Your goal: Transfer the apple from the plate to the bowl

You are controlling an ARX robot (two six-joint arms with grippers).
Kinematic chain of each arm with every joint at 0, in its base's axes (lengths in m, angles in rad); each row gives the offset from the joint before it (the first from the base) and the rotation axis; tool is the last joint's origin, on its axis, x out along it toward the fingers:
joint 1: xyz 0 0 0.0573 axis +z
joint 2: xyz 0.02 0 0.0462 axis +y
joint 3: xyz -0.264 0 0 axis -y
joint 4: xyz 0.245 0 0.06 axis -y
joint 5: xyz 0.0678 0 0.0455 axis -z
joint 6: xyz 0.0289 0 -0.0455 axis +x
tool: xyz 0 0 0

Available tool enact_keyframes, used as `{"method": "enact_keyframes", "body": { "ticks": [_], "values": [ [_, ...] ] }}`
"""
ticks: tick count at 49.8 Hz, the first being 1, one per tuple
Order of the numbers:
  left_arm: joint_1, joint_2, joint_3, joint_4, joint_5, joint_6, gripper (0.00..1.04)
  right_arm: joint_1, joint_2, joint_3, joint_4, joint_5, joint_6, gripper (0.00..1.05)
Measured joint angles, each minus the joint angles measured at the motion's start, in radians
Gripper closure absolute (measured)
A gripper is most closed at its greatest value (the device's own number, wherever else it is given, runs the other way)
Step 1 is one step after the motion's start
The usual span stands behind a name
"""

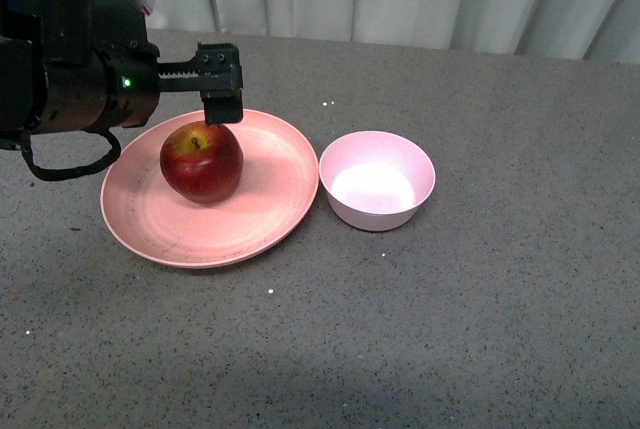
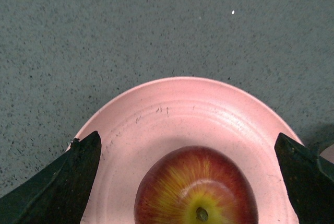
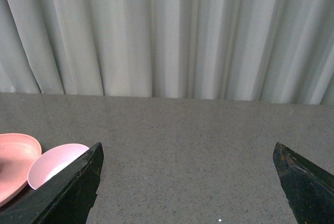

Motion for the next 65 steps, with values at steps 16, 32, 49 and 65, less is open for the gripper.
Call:
{"method": "enact_keyframes", "body": {
  "ticks": [16,32,49,65],
  "values": [
    [-0.01,0.055,0.022,-0.075,0.027,-0.002,0.07,0.0,0.0,0.0,0.0,0.0,0.0,0.09],
    [-0.012,0.09,0.024,-0.093,0.031,0.006,0.23,0.0,0.0,0.0,0.0,0.0,0.0,0.09],
    [-0.049,0.011,0.019,-0.103,0.035,0.024,0.24,0.0,0.0,0.0,0.0,0.0,0.0,0.09],
    [-0.195,-0.075,0.082,-0.137,0.076,0.02,0.25,0.0,0.0,0.0,0.0,0.0,0.0,0.09]
  ]
}}
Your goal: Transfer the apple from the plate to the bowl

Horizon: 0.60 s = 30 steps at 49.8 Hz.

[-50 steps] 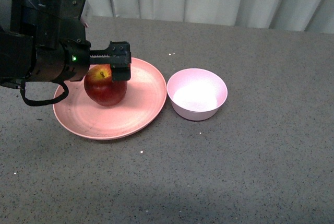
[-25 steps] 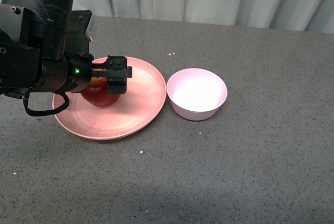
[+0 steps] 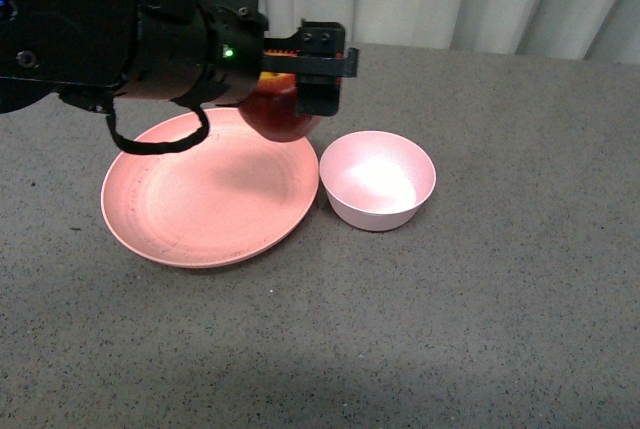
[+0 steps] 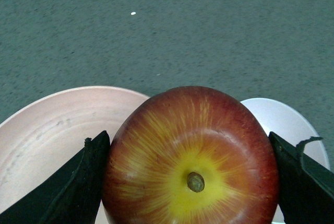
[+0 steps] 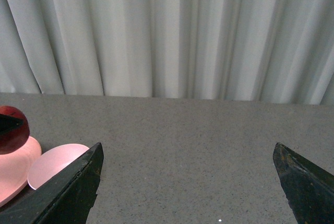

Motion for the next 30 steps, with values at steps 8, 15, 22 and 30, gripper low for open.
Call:
{"method": "enact_keyframes", "body": {
  "ticks": [8,15,22,30],
  "values": [
    [-0.063,0.008,0.045,-0.024,0.0,0.002,0.25,0.0,0.0,0.0,0.0,0.0,0.0,0.09],
    [-0.114,0.061,0.111,-0.049,0.002,0.005,0.25,0.0,0.0,0.0,0.0,0.0,0.0,0.09],
    [-0.154,0.133,0.156,-0.058,-0.015,0.025,0.25,0.0,0.0,0.0,0.0,0.0,0.0,0.09],
    [-0.171,0.204,0.212,-0.078,-0.035,0.034,0.25,0.0,0.0,0.0,0.0,0.0,0.0,0.09]
  ]
}}
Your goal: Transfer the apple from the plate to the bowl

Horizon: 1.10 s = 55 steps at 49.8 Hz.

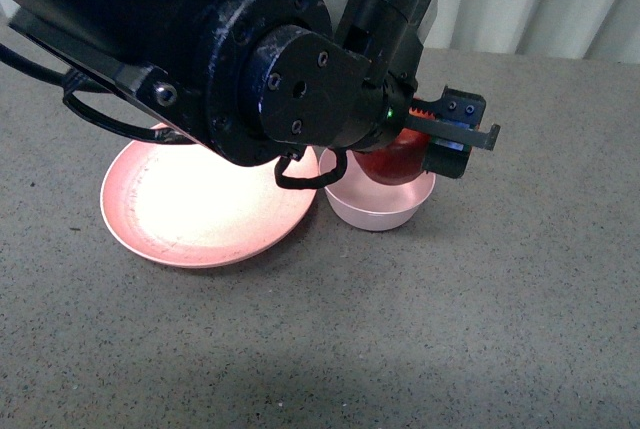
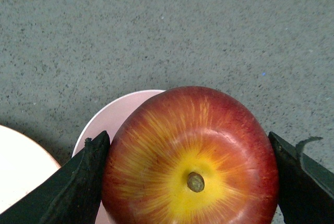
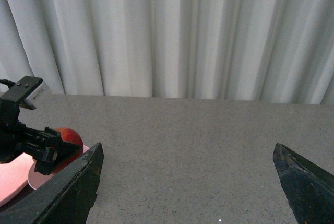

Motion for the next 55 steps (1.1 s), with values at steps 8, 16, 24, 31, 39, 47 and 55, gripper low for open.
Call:
{"method": "enact_keyframes", "body": {
  "ticks": [8,16,24,31,39,47,55],
  "values": [
    [0.001,0.051,0.021,-0.008,-0.015,0.027,0.25,0.0,0.0,0.0,0.0,0.0,0.0,0.09],
    [0.006,0.078,0.035,-0.02,-0.029,0.031,0.15,0.0,0.0,0.0,0.0,0.0,0.0,0.09],
    [0.013,0.076,0.035,-0.007,-0.034,0.04,0.07,0.0,0.0,0.0,0.0,0.0,0.0,0.09],
    [0.017,0.056,0.014,0.031,-0.057,0.04,0.07,0.0,0.0,0.0,0.0,0.0,0.0,0.09],
    [0.032,-0.041,-0.072,0.102,-0.087,0.004,0.07,0.0,0.0,0.0,0.0,0.0,0.0,0.09],
    [0.068,-0.227,-0.244,0.205,-0.133,-0.059,0.07,0.0,0.0,0.0,0.0,0.0,0.0,0.09],
    [0.128,-0.407,-0.478,0.285,-0.169,-0.088,0.07,0.0,0.0,0.0,0.0,0.0,0.0,0.09]
  ]
}}
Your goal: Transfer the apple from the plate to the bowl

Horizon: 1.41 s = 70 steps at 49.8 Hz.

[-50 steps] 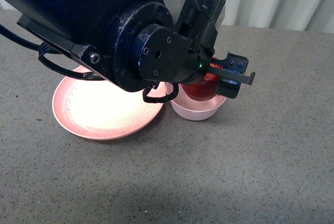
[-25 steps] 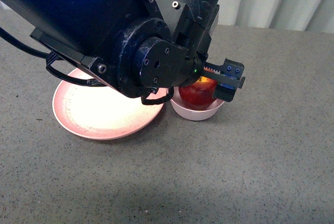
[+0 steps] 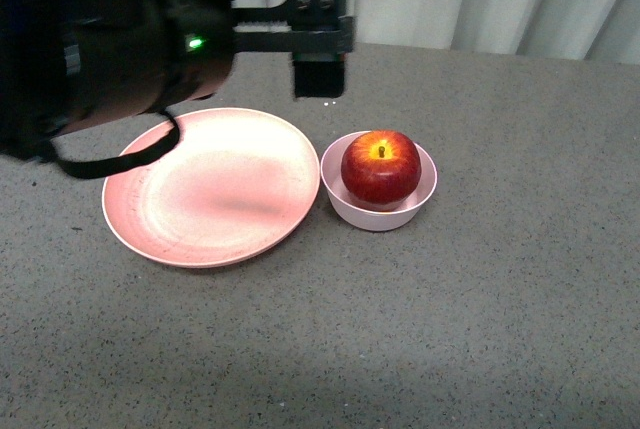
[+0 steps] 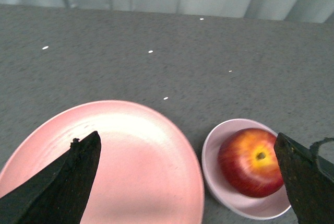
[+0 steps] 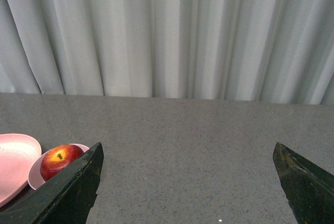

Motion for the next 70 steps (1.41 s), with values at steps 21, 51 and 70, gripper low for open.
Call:
{"method": "enact_keyframes", "body": {
  "ticks": [21,51,70],
  "values": [
    [0.201,-0.289,-0.515,0.598,-0.031,0.168,0.63,0.0,0.0,0.0,0.0,-0.001,0.0,0.09],
    [0.366,-0.846,-0.689,0.198,0.131,0.185,1.01,0.0,0.0,0.0,0.0,0.0,0.0,0.09],
    [0.474,-1.17,-0.714,-0.078,0.235,0.187,1.01,0.0,0.0,0.0,0.0,0.0,0.0,0.09]
  ]
}}
